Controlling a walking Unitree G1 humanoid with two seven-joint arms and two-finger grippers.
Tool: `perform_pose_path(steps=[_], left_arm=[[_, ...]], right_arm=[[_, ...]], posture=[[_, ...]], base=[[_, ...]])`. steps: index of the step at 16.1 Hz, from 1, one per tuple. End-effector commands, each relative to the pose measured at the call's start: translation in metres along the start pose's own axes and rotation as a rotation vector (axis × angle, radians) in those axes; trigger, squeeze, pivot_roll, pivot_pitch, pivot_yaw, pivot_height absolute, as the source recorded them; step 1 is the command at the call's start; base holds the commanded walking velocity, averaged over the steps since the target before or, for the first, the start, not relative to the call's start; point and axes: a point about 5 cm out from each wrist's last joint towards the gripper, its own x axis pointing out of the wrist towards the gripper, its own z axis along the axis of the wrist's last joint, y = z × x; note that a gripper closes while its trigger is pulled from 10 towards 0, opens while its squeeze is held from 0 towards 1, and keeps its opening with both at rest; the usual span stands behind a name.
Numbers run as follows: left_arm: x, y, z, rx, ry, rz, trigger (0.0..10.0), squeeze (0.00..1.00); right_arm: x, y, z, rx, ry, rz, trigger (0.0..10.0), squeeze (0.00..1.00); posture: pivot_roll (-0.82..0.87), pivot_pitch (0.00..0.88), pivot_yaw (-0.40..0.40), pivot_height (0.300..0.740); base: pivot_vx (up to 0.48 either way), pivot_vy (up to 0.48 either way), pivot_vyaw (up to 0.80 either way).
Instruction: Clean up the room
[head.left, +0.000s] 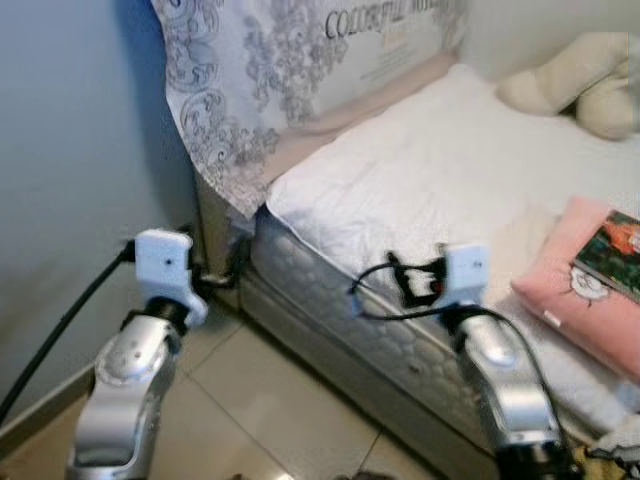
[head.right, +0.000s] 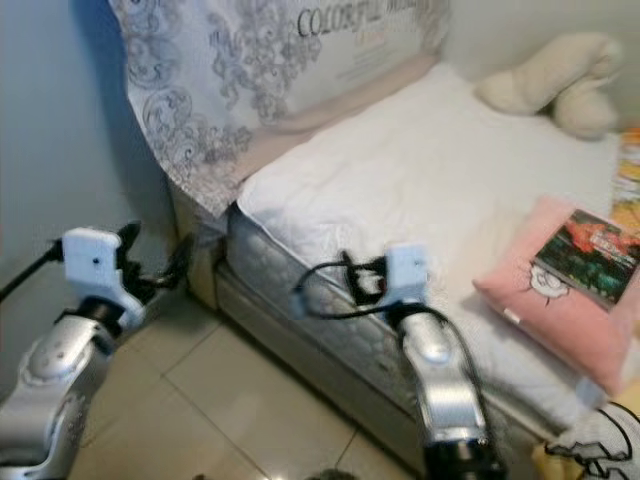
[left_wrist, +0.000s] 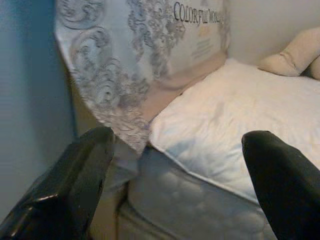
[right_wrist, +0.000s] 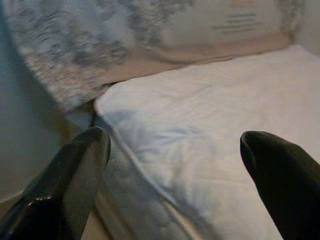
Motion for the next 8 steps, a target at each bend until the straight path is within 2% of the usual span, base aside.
perform_pose_path(steps=[1, 6, 8], left_arm=[[0.004, -0.008, 0.003, 0.004, -0.013, -0.041, 10.0, 0.0], [0.004, -0.004, 0.001, -0.007, -0.017, -0.022, 10.0, 0.0], [0.004, 0.003, 0.002, -0.025, -0.037, 0.039, 10.0, 0.0]], right_arm=[[-0.001, -0.006, 0.004, -0.026, -0.007, -0.01, 10.0, 0.0], [-0.001, -0.014, 0.002, -0.023, -0.001, -0.034, 10.0, 0.0], [-0.003, -0.014, -0.001, -0.026, 0.0, -0.044, 10.0, 0.0]], posture=[[0.03, 0.0, -0.07, 0.732], [0.04, 0.0, -0.076, 0.732], [0.04, 0.0, -0.081, 0.732]], base=[[0.247, -0.409, -0.8], [0.284, -0.374, -0.78], [0.0, 0.0, -0.77]])
